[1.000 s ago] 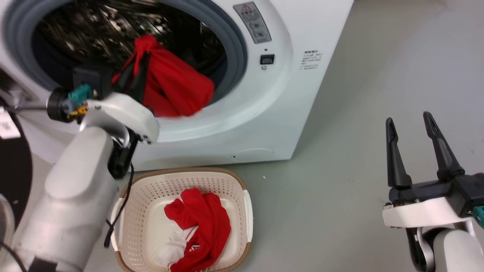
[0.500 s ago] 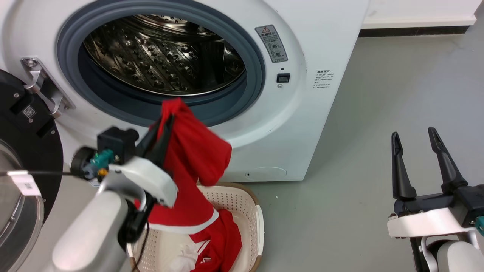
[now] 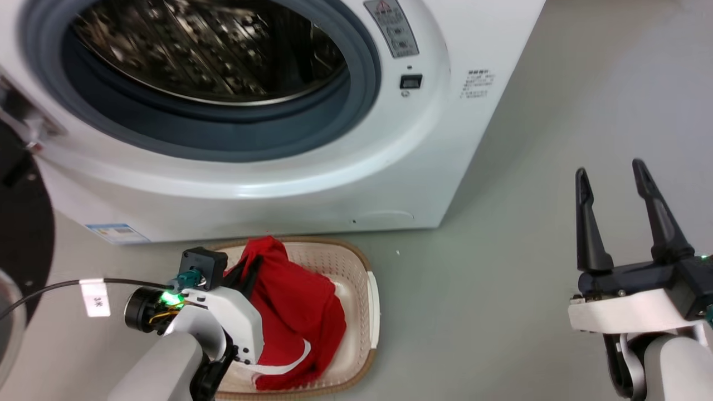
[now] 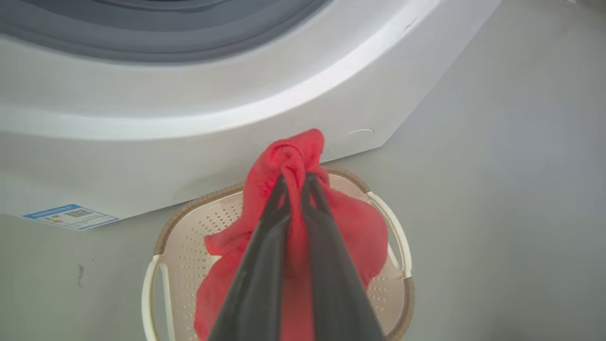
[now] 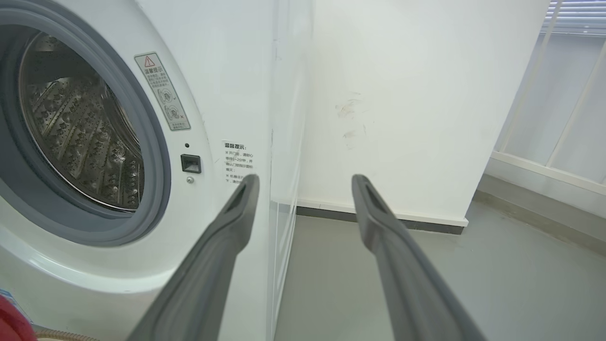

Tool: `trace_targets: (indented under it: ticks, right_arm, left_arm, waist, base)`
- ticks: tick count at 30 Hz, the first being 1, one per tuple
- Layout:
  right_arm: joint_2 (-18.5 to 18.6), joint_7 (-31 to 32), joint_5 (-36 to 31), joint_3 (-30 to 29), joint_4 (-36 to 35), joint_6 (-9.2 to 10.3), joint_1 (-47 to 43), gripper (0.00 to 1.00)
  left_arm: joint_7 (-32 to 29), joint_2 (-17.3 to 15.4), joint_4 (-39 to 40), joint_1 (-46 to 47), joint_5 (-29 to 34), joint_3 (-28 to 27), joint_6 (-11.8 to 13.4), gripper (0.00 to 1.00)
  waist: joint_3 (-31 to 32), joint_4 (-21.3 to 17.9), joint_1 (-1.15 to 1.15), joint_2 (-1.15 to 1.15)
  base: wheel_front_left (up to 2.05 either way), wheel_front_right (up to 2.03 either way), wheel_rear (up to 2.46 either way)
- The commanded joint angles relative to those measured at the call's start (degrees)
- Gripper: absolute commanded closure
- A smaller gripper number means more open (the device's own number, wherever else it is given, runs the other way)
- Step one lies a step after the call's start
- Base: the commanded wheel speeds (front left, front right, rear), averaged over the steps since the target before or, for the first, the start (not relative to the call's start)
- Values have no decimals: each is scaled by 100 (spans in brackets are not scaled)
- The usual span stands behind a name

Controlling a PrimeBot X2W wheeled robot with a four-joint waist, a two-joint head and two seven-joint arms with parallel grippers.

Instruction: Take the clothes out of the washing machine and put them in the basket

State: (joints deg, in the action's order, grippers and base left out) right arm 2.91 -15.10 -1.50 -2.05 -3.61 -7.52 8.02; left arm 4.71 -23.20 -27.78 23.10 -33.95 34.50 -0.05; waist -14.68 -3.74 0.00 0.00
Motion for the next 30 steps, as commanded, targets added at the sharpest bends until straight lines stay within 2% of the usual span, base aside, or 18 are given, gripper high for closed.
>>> trace_targets:
  ticks: [1,13,19,24,30]
  right_arm:
    - [-6,-9,10,1,-78,6,110,0]
    - [-8,-9,13,117,-345,6,490,0]
    - [-8,-9,69,147,-405,6,641,0]
    - [-8,-9,105,198,-411,6,739,0]
    - [-8,-9,139,232,-372,6,757,0]
  left_arm:
    - [82,106,-350,224,16,15,-66,100]
    - [538,603,-2609,1137,-47,16,-316,100]
    - [666,725,-3360,1506,-116,-50,-387,100]
    - [780,856,-3965,1739,-277,-211,-324,100]
    - [920,958,-4305,1882,-330,-249,-325,100]
  waist:
    - [-365,-156,0,0]
    - [-1517,-608,0,0]
    - [-1873,-741,0,0]
    - [-2057,-826,0,0]
    - [-2109,-837,0,0]
  base:
    - [0,0,0]
    - [0,0,0]
    - [0,0,0]
    - [0,0,0]
    - [0,0,0]
